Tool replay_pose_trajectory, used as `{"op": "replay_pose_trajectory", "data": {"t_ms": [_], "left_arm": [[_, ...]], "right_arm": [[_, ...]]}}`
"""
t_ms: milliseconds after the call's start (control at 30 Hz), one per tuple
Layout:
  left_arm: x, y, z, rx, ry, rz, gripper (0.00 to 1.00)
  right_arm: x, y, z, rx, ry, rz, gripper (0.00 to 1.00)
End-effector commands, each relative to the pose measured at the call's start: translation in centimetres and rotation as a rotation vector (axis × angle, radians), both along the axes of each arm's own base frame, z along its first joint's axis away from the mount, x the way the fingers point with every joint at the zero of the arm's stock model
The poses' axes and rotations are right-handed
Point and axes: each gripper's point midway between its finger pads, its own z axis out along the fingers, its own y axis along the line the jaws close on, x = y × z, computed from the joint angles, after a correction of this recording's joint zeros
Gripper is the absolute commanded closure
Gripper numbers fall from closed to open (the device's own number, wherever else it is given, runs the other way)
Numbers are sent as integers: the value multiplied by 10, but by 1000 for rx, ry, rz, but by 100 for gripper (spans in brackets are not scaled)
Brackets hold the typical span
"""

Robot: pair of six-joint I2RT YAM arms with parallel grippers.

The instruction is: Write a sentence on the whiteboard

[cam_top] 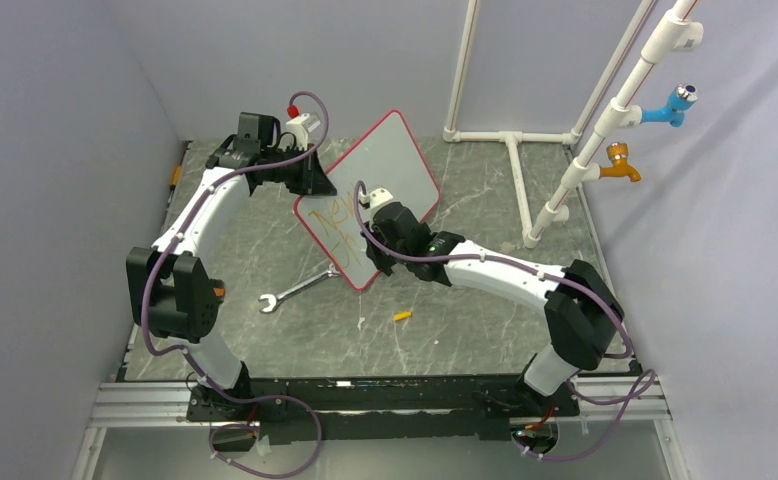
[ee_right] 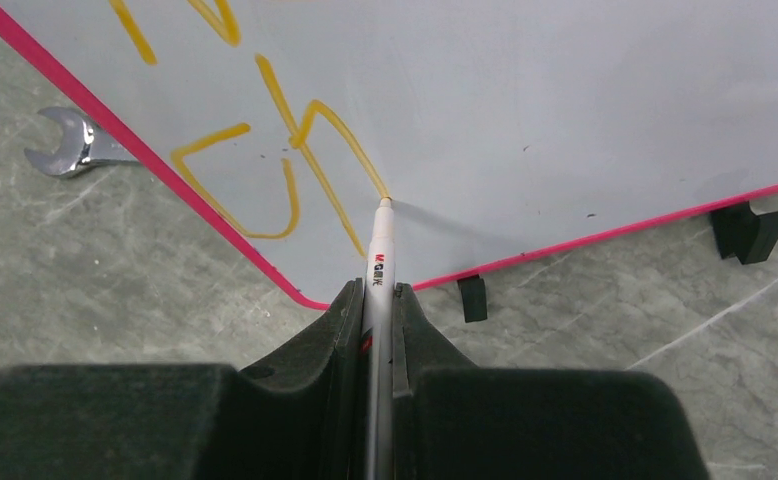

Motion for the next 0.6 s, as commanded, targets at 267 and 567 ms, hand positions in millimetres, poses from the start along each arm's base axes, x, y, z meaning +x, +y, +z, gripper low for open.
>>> {"op": "replay_pose_trajectory", "data": {"t_ms": [267, 567], "left_arm": [[-9, -5, 3, 23, -39, -41, 100], [-9, -5, 2, 27, -37, -40, 100]], "right_arm": [[2, 1, 27, 65, -38, -18, 100], [3, 1, 62, 123, -90, -13, 100]]}}
